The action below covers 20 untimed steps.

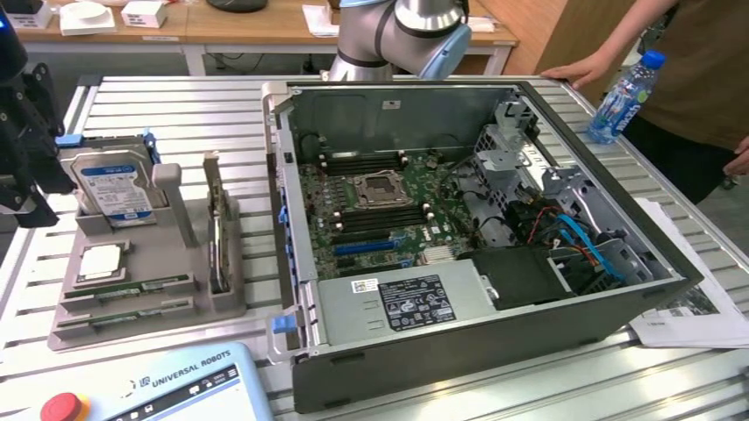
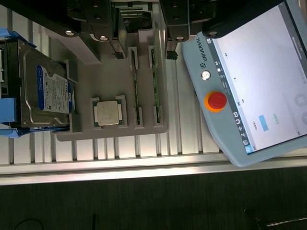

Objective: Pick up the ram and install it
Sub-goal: 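Pick up the ram and move it above insertion slot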

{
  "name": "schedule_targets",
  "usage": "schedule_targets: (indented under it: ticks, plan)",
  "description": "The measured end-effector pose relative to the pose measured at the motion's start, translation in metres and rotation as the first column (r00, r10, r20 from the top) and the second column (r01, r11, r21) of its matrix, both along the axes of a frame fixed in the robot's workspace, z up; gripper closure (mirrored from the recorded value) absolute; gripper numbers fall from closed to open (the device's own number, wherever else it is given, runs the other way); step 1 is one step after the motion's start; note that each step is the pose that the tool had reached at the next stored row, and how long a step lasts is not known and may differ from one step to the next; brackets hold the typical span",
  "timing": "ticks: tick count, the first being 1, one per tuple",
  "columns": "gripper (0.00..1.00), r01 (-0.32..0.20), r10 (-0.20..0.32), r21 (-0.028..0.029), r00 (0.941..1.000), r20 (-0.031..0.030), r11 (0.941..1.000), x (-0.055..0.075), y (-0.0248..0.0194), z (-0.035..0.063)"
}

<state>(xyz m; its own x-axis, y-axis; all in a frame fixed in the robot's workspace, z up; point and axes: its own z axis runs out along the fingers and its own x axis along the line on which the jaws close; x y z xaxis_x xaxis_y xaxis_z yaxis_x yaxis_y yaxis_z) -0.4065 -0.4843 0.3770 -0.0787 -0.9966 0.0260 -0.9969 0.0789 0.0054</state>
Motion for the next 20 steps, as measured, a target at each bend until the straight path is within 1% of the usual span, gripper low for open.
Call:
schedule_targets:
  ticks: [6, 20]
  plan:
    - [0.55, 0.0, 0.0, 0.0, 1.0, -0.0001, 1.0, 0.0, 0.0, -0.0029]
    - [0.55, 0.0, 0.0, 0.0008, 1.0, -0.0001, 1.0, 0.0, 0.0, -0.0133]
